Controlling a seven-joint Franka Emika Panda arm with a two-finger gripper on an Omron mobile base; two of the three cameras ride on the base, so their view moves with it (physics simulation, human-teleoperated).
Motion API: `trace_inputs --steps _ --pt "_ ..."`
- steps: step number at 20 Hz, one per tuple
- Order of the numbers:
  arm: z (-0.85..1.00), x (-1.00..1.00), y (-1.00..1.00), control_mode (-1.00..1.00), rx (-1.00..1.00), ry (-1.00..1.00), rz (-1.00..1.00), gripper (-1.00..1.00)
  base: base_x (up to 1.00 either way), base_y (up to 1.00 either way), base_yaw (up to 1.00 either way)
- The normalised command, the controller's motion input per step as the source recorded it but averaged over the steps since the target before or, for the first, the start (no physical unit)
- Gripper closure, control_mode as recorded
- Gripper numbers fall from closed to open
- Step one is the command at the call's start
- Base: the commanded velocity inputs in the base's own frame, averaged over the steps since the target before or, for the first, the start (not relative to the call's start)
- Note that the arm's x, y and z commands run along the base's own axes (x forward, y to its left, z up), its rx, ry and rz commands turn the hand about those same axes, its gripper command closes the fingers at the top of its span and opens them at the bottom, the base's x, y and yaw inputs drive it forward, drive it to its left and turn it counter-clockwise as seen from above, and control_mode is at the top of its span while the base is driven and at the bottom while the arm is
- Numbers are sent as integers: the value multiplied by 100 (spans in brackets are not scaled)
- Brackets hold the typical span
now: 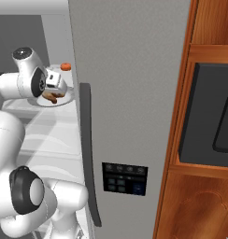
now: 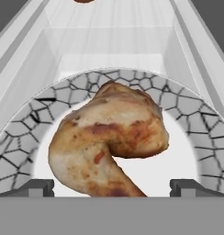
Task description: Retrieve the chicken drumstick from the fridge and place it on the saucepan with marinade on the stove.
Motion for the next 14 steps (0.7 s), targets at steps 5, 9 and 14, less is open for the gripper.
trace_inputs --steps 5,9,14 --pt "-14 13 5 -100 0 0 1 -100 0 0 0" --pt "-14 4 8 -100 0 0 0 -100 0 0 0" --pt "-13 0 6 -100 0 2 1 -100 0 0 0"
